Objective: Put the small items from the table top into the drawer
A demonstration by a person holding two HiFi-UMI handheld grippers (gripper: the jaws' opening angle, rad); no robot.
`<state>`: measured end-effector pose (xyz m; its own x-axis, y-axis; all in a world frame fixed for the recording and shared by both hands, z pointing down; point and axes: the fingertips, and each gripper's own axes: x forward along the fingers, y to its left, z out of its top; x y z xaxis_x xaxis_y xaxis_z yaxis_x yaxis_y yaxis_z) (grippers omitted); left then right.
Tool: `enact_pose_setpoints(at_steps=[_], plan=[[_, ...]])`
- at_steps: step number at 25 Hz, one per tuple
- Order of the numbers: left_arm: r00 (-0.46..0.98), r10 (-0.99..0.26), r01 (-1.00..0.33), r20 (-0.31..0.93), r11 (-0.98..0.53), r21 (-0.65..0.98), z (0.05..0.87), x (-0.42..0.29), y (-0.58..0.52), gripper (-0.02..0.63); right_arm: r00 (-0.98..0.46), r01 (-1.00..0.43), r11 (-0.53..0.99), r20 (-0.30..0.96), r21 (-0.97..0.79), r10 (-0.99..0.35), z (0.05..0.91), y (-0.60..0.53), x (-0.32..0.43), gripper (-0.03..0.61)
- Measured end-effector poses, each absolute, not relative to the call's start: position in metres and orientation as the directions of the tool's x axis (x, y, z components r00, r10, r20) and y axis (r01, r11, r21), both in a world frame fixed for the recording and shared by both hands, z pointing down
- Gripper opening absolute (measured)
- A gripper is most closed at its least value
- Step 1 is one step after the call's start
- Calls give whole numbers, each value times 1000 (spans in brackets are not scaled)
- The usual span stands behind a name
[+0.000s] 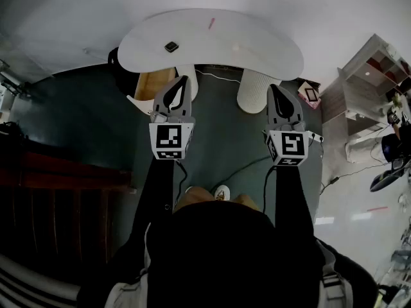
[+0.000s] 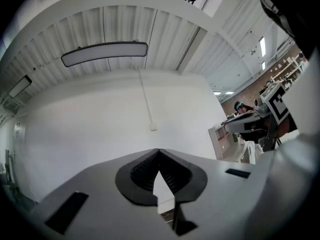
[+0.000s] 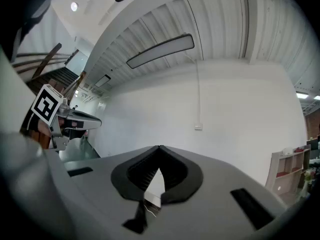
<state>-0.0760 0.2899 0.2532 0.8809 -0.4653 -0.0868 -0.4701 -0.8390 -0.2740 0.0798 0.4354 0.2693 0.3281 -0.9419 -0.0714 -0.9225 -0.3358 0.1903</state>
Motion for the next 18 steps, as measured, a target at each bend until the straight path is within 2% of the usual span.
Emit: enact_pose_setpoints(at_steps=[18], plan=[[880,-467,-469,-82,-833,-295,247,-74,274,14,287,-940,-297,-85,167,-954,271,412,80,26]])
